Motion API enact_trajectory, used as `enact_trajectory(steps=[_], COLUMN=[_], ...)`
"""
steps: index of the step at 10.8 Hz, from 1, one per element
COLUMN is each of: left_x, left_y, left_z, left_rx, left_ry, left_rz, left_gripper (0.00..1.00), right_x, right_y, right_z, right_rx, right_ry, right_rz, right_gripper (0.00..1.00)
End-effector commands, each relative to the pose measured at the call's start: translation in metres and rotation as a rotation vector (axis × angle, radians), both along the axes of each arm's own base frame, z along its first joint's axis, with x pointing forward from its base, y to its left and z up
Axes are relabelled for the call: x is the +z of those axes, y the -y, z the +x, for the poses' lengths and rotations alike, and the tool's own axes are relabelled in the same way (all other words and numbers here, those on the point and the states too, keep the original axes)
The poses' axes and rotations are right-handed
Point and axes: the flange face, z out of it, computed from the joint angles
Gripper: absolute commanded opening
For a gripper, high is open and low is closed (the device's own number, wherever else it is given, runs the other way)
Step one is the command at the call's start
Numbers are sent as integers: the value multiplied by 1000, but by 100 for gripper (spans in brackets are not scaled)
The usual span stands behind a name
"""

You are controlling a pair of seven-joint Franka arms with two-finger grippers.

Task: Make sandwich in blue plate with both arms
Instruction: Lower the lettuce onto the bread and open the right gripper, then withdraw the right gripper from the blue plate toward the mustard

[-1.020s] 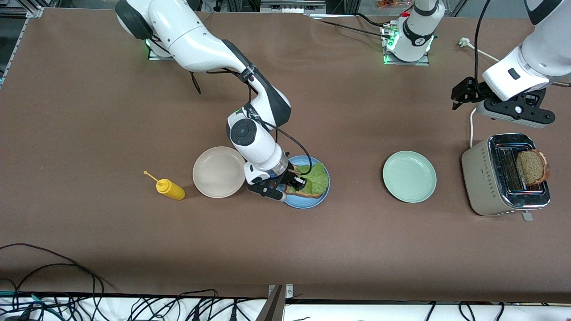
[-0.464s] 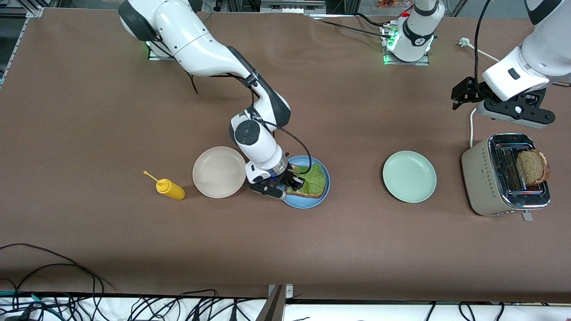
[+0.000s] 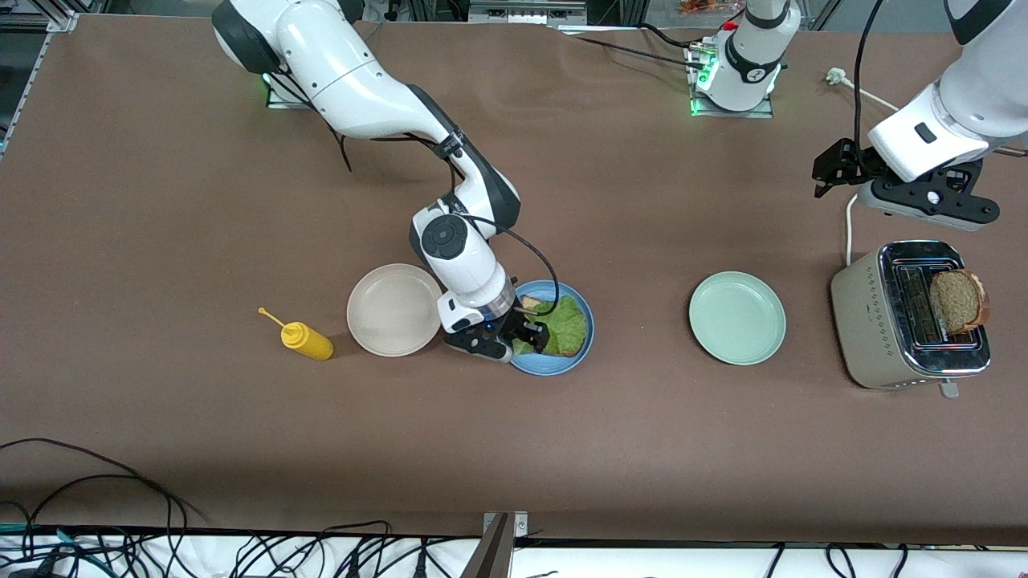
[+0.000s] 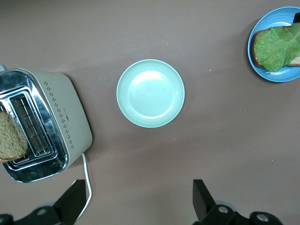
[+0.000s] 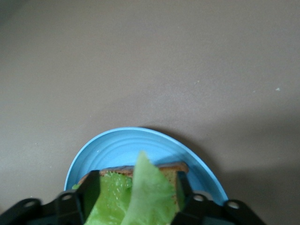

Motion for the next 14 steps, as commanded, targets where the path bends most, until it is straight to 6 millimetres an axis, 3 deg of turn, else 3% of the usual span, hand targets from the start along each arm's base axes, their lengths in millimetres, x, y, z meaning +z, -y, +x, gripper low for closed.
enact_trajectory(steps=[1, 4, 6, 8, 10, 14], left_x=[1, 1, 0, -4, -5, -7], left_y=[-1, -3, -10, -14, -31, -40], left_z=[4, 5, 5, 8, 10, 11], left_rx=[1, 7, 19, 27, 52, 67], left_ry=[-8, -8, -9, -17, -19, -23], left_rz=[-11, -11, -10, -10, -12, -14], left_gripper=[100, 100, 100, 100, 100, 100], right_x=[8, 27, 60, 96, 138, 210], right_y=[5, 17, 48, 89, 137, 223], right_z=[-1, 4, 18, 33, 47, 53], right_rx=[10, 70, 137, 228, 297, 431], right_ry=[8, -5, -62, -106, -145, -214], right_rz=[-60, -170, -236, -292, -328, -366], right_gripper=[100, 100, 100, 100, 100, 100])
